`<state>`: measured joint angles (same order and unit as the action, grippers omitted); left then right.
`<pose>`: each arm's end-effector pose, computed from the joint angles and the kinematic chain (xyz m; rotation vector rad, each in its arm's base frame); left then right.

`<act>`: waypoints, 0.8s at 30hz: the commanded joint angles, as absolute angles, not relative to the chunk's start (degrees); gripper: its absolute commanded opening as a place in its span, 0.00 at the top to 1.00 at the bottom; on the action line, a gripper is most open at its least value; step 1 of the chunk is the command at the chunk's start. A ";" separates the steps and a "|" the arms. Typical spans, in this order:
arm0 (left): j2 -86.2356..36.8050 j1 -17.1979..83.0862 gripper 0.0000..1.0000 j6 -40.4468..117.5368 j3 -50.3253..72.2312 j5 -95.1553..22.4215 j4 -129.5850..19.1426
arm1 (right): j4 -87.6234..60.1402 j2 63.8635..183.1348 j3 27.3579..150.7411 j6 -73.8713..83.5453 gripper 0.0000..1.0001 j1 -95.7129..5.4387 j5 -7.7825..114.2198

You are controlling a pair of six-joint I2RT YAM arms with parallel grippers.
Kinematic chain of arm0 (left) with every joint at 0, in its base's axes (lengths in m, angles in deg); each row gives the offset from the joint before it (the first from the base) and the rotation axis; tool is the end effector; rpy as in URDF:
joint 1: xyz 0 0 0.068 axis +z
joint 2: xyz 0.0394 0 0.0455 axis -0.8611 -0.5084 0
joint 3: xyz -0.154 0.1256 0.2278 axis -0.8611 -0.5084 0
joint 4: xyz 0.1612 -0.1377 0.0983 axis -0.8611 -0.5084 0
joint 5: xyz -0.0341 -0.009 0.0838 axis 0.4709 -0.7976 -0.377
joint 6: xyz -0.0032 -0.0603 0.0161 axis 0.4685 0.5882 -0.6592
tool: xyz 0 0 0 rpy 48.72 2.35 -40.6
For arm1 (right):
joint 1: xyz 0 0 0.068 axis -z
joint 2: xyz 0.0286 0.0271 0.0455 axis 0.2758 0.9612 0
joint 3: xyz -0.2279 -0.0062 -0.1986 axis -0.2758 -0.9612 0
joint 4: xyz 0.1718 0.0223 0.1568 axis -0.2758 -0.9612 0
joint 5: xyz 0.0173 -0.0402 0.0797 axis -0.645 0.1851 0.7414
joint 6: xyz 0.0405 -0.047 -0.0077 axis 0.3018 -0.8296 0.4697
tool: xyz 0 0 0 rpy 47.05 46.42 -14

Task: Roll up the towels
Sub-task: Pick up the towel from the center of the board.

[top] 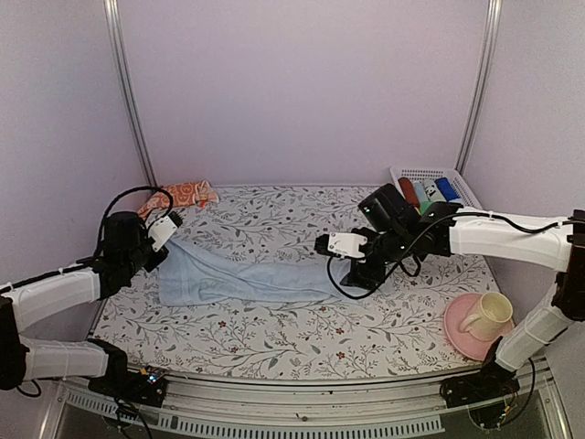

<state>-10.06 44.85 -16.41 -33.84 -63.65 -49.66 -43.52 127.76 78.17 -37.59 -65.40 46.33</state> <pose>0.1937 -0.0343 0.2505 0.8018 1.8915 0.6507 0.1916 0.2245 0.2930 -1.6689 1.8128 0.1208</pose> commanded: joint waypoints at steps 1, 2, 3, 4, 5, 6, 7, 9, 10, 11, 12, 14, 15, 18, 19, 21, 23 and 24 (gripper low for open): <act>-9.38 45.37 1.00 -14.72 -34.74 -60.84 -51.37 | -48.64 136.90 86.71 -55.57 0.23 -65.68 51.61; -9.34 45.32 1.00 -14.62 -34.76 -60.73 -51.49 | -50.39 139.15 88.77 -56.51 0.23 -65.60 52.03; -9.34 45.30 1.00 -14.47 -34.76 -60.59 -51.71 | -51.69 141.80 90.95 -57.95 0.23 -65.46 52.28; -9.29 45.29 1.00 -14.33 -34.70 -60.48 -51.89 | -53.19 143.69 92.65 -58.66 0.23 -65.41 52.79; -9.21 45.26 1.00 -14.20 -34.61 -60.38 -52.07 | -54.51 145.35 94.29 -59.51 0.24 -65.22 53.36; -9.05 45.24 1.00 -14.06 -34.62 -60.16 -52.26 | -55.93 146.82 95.54 -60.33 0.24 -64.91 53.55; -8.87 45.25 1.00 -13.88 -34.64 -59.96 -52.37 | -57.25 148.27 97.03 -60.62 0.24 -64.69 53.84; -8.50 45.23 1.00 -13.57 -34.67 -59.55 -52.63 | -60.64 151.31 100.66 -60.57 0.25 -63.90 55.29; -8.34 45.26 1.00 -13.49 -34.65 -59.41 -52.82 | -62.72 152.85 102.76 -59.96 0.25 -63.47 56.21; -8.26 45.26 1.00 -13.39 -34.73 -59.37 -52.92 | -64.07 154.30 104.38 -59.42 0.26 -62.90 56.91; -8.07 45.24 1.00 -13.30 -34.75 -59.29 -53.01 | -65.09 155.32 105.47 -59.05 0.27 -62.54 57.37; -7.94 45.25 1.00 -13.04 -34.84 -59.06 -53.22 | -66.65 157.13 106.67 -58.47 0.27 -62.09 57.61; -7.94 45.21 1.00 -12.96 -34.85 -58.97 -53.27 | -67.01 157.94 106.94 -58.20 0.27 -61.80 57.45; -7.76 45.22 1.00 -12.72 -34.81 -58.82 -53.46 | -67.75 159.47 107.11 -57.28 0.28 -60.70 57.55; -7.68 45.26 1.00 -12.68 -34.84 -58.78 -53.50 | -68.18 159.87 107.11 -56.87 0.28 -60.24 57.84; -7.58 45.21 1.00 -12.59 -34.93 -58.62 -53.54 | -68.58 160.31 106.62 -55.62 0.28 -59.31 57.76; -7.65 45.28 1.00 -12.53 -34.92 -58.35 -53.62 | -68.35 160.64 105.84 -54.75 0.29 -58.36 57.64; -7.63 45.21 1.00 -12.50 -34.91 -58.26 -53.63 | -68.01 160.82 105.55 -54.66 0.30 -57.97 57.43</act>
<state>-8.75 44.88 -13.42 -34.08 -59.44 -53.01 -66.31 159.60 105.92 -56.76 -59.80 56.47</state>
